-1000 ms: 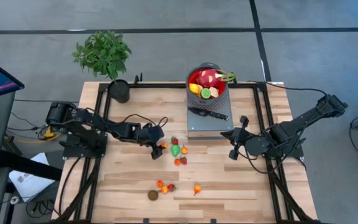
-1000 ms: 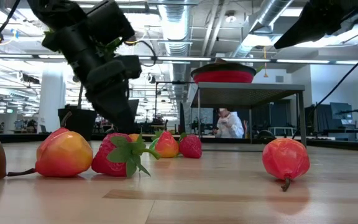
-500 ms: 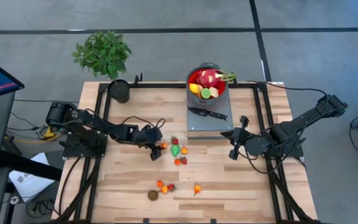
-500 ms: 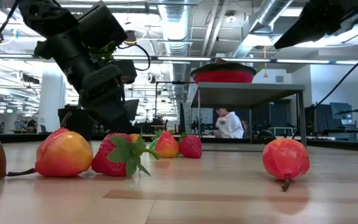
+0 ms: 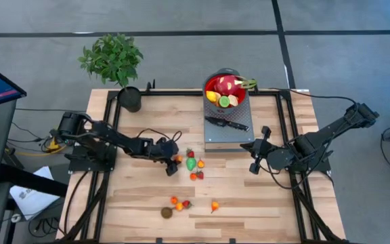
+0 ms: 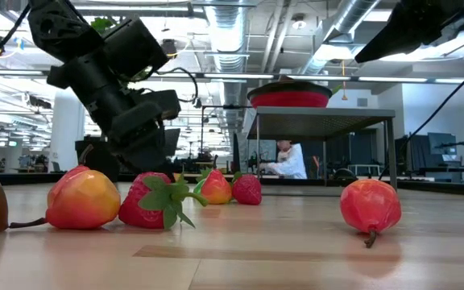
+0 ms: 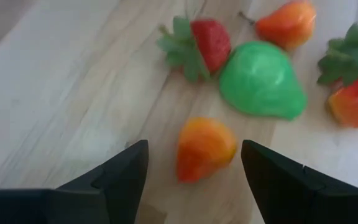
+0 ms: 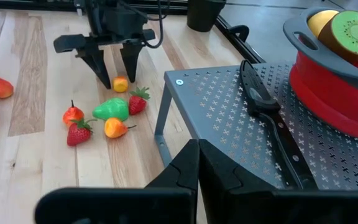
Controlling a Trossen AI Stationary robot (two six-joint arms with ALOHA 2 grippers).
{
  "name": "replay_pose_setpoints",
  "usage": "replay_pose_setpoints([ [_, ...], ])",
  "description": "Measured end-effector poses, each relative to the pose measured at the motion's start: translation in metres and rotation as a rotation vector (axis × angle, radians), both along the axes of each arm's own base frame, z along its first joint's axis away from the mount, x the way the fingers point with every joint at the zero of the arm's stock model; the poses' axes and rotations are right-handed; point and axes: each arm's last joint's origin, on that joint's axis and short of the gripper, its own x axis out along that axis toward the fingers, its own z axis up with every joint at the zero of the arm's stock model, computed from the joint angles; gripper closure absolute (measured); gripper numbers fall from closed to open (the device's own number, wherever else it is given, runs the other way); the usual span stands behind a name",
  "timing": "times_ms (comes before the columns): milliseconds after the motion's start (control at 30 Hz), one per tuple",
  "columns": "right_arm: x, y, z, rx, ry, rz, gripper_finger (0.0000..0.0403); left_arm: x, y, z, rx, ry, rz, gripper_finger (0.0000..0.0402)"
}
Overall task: Pick & Place Fruit
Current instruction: Put the yellow pear into the red colander on the shelf
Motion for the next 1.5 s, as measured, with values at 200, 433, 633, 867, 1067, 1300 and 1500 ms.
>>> replay_pose_setpoints([
  [200,0.0,0.0,-0.0001,0.0,0.0,0.0,0.0403,0.0057,-0.0002,-0.0077,0.01,-0.016,0.006,0.0149],
  [433,0.0,0.0,0.0,0.0,0.0,0.0,0.0403,0.006,-0.0003,-0.0078,0.006,-0.018,0.003,0.0153],
  [633,0.0,0.0,0.0,0.0,0.0,0.0,0.0403,0.0057,0.0,-0.0083,0.007,-0.014,0.004,0.0199],
  [867,0.0,0.0,-0.0002,-0.001,0.001,0.0,0.0403,0.0053,0.0007,-0.0089,0.021,-0.012,0.016,0.0256],
  [1067,0.0,0.0,-0.0001,-0.001,0.001,0.0,0.0403,0.0055,0.0007,-0.0088,0.02,-0.015,0.019,0.028],
  [1300,0.0,-0.0001,-0.0001,-0.001,0.001,0.0,0.0403,0.0056,0.0009,-0.0088,0.026,-0.017,0.025,0.0278],
  [1500,0.0,-0.0001,-0.0001,-0.001,0.001,0.0,0.0403,0.0056,0.001,-0.0087,-0.001,-0.027,0.065,0.0281],
])
